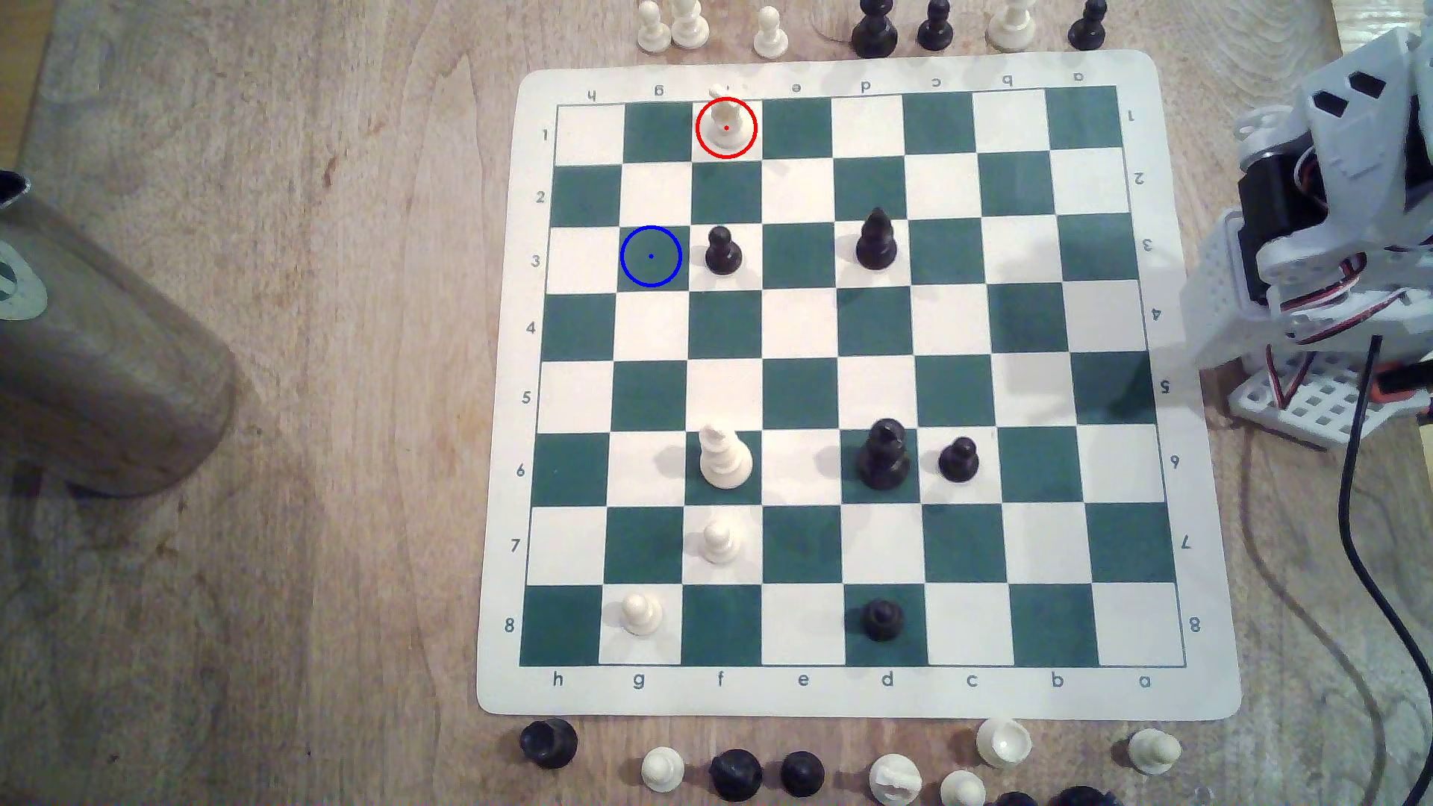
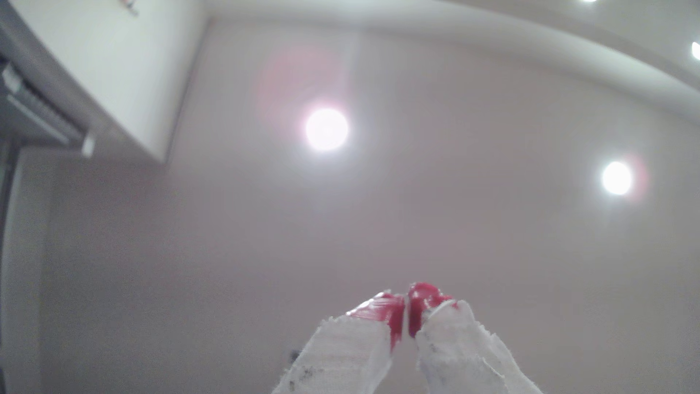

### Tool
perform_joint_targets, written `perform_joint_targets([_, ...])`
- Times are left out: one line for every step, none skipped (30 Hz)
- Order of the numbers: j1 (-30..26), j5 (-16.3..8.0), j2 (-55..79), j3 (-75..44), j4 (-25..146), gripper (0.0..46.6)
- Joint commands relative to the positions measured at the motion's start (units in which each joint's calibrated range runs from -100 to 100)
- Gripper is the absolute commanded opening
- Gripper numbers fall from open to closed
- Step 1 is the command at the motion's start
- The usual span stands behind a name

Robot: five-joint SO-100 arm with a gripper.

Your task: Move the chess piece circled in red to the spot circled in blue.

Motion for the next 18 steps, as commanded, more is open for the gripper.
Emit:
perform_joint_targets([-1.8, 0.3, -0.2, 1.4, -0.7, 0.2])
perform_joint_targets([-1.8, 0.3, -0.2, 1.4, 0.0, 0.2])
perform_joint_targets([-1.7, 0.3, -0.2, 1.4, 1.9, 0.2])
perform_joint_targets([-1.7, 0.3, -0.2, 1.4, 4.0, 0.2])
perform_joint_targets([-1.7, 0.3, -0.2, 1.3, 7.2, 0.2])
perform_joint_targets([-1.7, 0.3, -0.2, 1.0, 10.0, 0.2])
perform_joint_targets([-1.7, 0.3, -0.2, 0.3, 13.1, 0.2])
perform_joint_targets([-1.7, 0.3, -0.2, -0.6, 15.7, 0.2])
perform_joint_targets([-1.7, 0.3, -0.2, -3.7, 23.1, 0.2])
perform_joint_targets([-1.7, 0.3, -0.2, -5.5, 27.2, 0.2])
perform_joint_targets([-1.7, 0.3, -0.2, -7.4, 31.6, 0.2])
perform_joint_targets([-1.7, 0.3, -0.2, -10.2, 38.4, 0.2])
perform_joint_targets([-1.7, 0.2, -0.2, -13.6, 47.6, 0.2])
perform_joint_targets([-1.7, 0.1, -0.2, -14.7, 50.6, 0.2])
perform_joint_targets([-1.7, 0.0, -0.2, -16.0, 53.9, 0.2])
perform_joint_targets([-1.7, 0.0, -0.2, -17.0, 57.1, 0.2])
perform_joint_targets([-1.7, 0.0, -0.2, -18.1, 60.5, 0.2])
perform_joint_targets([-1.7, 0.0, -0.1, -20.1, 65.6, 0.2])
